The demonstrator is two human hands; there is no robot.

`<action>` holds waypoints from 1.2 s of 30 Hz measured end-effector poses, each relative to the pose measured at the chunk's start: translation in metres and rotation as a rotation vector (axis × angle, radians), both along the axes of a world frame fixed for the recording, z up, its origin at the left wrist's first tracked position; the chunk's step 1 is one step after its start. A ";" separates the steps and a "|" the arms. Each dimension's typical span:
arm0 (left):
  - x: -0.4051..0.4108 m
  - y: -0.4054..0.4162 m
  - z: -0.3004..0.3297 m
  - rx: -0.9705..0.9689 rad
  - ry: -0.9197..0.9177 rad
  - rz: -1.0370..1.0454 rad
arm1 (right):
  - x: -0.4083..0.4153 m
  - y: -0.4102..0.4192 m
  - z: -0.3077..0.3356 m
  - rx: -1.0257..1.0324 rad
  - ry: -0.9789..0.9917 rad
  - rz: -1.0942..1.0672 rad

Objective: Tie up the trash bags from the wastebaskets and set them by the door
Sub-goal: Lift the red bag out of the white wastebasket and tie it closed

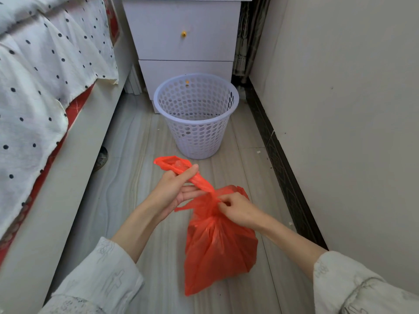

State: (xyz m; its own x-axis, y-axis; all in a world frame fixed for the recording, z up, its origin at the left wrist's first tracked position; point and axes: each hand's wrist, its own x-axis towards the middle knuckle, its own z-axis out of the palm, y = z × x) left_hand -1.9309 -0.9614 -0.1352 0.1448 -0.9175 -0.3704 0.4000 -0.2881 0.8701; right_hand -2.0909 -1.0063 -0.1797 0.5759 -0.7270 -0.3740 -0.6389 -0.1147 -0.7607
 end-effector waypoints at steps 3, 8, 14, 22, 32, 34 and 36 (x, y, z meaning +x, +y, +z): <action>0.002 -0.004 -0.001 -0.001 0.113 0.066 | 0.004 0.007 0.004 0.132 -0.049 0.092; -0.004 -0.008 -0.005 -0.022 0.063 -0.053 | 0.012 0.010 -0.001 0.167 -0.193 0.060; -0.001 -0.007 -0.012 -0.031 -0.192 -0.042 | 0.015 0.010 -0.009 0.242 -0.251 -0.041; 0.003 0.016 -0.052 0.050 -0.948 -0.532 | 0.004 -0.002 -0.011 0.302 -0.375 -0.202; 0.004 0.013 0.004 -0.241 -0.979 -0.479 | -0.008 -0.012 -0.009 0.262 -0.306 -0.289; 0.002 0.012 0.012 -0.252 -0.930 -0.415 | -0.006 -0.014 -0.010 0.126 -0.223 -0.224; 0.002 0.013 0.014 -0.251 -0.855 -0.308 | -0.008 -0.017 -0.009 -0.028 -0.165 -0.198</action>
